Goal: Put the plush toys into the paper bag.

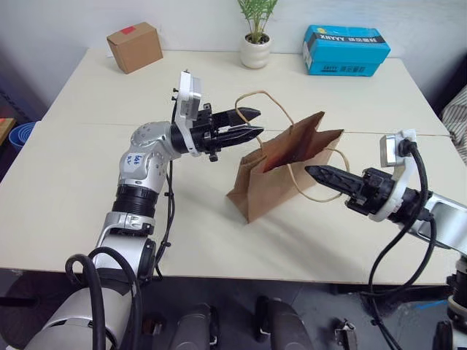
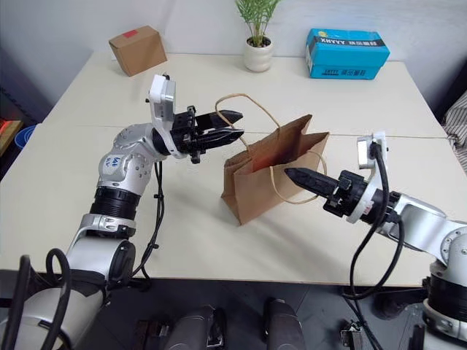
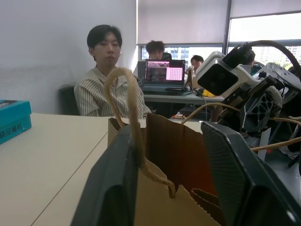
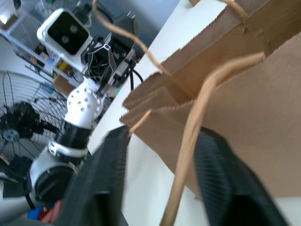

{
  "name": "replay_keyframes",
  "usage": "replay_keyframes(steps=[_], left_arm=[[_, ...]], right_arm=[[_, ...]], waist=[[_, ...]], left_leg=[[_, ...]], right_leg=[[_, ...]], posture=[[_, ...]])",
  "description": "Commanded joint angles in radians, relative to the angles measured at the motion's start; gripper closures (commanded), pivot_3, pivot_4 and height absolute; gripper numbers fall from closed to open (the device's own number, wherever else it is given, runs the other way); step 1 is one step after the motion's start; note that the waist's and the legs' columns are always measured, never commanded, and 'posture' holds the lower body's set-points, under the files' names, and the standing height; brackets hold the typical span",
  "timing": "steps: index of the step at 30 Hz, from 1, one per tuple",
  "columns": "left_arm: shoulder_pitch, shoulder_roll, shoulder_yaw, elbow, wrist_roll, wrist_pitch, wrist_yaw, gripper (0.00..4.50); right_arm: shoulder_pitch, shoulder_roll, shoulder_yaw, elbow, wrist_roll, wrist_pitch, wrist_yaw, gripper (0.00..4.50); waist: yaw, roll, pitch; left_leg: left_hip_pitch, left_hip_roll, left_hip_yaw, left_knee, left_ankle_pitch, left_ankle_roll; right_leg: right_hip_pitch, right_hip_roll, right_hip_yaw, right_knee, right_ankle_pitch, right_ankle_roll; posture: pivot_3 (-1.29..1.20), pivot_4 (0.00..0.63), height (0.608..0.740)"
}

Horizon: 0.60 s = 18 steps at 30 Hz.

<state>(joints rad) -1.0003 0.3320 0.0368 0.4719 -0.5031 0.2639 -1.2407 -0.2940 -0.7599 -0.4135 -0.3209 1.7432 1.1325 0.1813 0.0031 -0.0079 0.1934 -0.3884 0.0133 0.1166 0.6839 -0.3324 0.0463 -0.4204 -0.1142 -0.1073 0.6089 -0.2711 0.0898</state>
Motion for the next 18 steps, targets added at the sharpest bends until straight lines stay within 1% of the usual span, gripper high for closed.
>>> replay_keyframes(steps=[1, 2, 4, 5, 8, 9, 11, 13, 16, 18], left_arm=[[0.027, 0.055, 0.01, -0.123, -0.03, 0.079, -0.016, 1.02], [0.038, 0.07, 0.009, -0.141, -0.03, 0.096, -0.018, 0.72], [0.08, 0.12, 0.004, -0.168, -0.008, 0.116, -0.02, 0.12], [0.095, 0.137, 0.002, -0.175, -0.002, 0.124, -0.02, 0.03], [0.147, 0.181, 0.014, -0.212, -0.008, 0.162, -0.002, 0.03], [0.159, 0.188, 0.018, -0.224, -0.013, 0.17, 0.004, 0.03], [0.194, 0.196, 0.024, -0.264, -0.027, 0.189, 0.017, 0.03], [0.236, 0.197, 0.025, -0.312, -0.026, 0.185, 0.033, 0.03], [0.345, 0.176, 0.022, -0.44, -0.044, 0.195, 0.078, 0.03], [0.392, 0.151, 0.013, -0.5, -0.044, 0.196, 0.124, 0.03]], right_arm=[[0.045, -0.038, -0.089, -0.059, -0.03, -0.052, 0.133, 1.06], [0.059, -0.045, -0.104, -0.065, -0.033, -0.063, 0.158, 0.7], [0.099, -0.065, -0.154, -0.093, -0.093, -0.095, 0.236, 0.03], [0.113, -0.071, -0.169, -0.104, -0.123, -0.113, 0.265, 0.0], [0.153, -0.091, -0.199, -0.129, -0.202, -0.158, 0.336, 0.0], [0.16, -0.094, -0.201, -0.134, -0.222, -0.171, 0.35, 0.0], [0.17, -0.09, -0.204, -0.158, -0.307, -0.23, 0.393, 0.0], [0.194, -0.073, -0.215, -0.182, -0.411, -0.316, 0.468, 0.0], [0.337, -0.07, -0.213, -0.207, -0.634, -0.48, 0.667, 0.0], [0.408, -0.063, -0.199, -0.205, -0.738, -0.572, 0.749, 0.0]], waist=[[0.0, 0.0, 0.0], [0.001, 0.0, 0.0], [0.003, 0.0, 0.0], [0.002, 0.0, 0.0], [0.003, 0.0, 0.0], [0.003, 0.0, 0.0], [0.003, 0.0, 0.0], [0.01, 0.0, 0.0], [0.023, 0.0, 0.0], [0.028, 0.0, 0.0]], left_leg=[[0.0, 0.0, 0.0, 0.0, 0.0, 0.0], [0.0, 0.0, 0.0, 0.0, 0.0, 0.0], [0.0, 0.0, 0.0, 0.0, 0.0, 0.0], [0.0, 0.0, 0.0, 0.0, 0.0, 0.0], [0.001, 0.0, 0.0, 0.0, 0.0, 0.0], [0.001, 0.0, 0.0, 0.0, 0.0, 0.0], [0.001, 0.0, 0.0, 0.0, 0.0, 0.0], [0.001, 0.0, 0.0, 0.0, 0.0, 0.0], [0.001, 0.0, 0.0, 0.0, 0.0, -0.001], [0.0, 0.0, -0.001, -0.001, 0.0, -0.001]], right_leg=[[0.0, 0.0, 0.0, 0.0, 0.0, 0.0], [0.0, 0.0, 0.0, 0.0, 0.0, 0.0], [0.0, 0.0, 0.0, 0.0, 0.0, 0.0], [0.0, 0.0, 0.0, 0.0, 0.0, 0.0], [0.0, 0.0, 0.0, 0.001, 0.0, 0.0], [0.0, 0.0, 0.0, 0.001, 0.0, 0.0], [0.0, 0.0, 0.001, 0.001, 0.0, 0.0], [0.0, -0.001, 0.001, 0.0, 0.0, 0.0], [0.0, 0.0, 0.001, -0.001, 0.0, 0.0], [0.0, 0.0, 0.0, -0.001, 0.0, 0.0]], posture=[[0.0, 0.15, 0.74], [0.0, 0.15, 0.74], [0.0, 0.15, 0.74], [0.0, 0.15, 0.74], [0.0, 0.15, 0.74], [0.0, 0.15, 0.74], [0.0, 0.15, 0.74], [0.0, 0.15, 0.74], [0.0, 0.15, 0.74], [0.0, 0.15, 0.74]])
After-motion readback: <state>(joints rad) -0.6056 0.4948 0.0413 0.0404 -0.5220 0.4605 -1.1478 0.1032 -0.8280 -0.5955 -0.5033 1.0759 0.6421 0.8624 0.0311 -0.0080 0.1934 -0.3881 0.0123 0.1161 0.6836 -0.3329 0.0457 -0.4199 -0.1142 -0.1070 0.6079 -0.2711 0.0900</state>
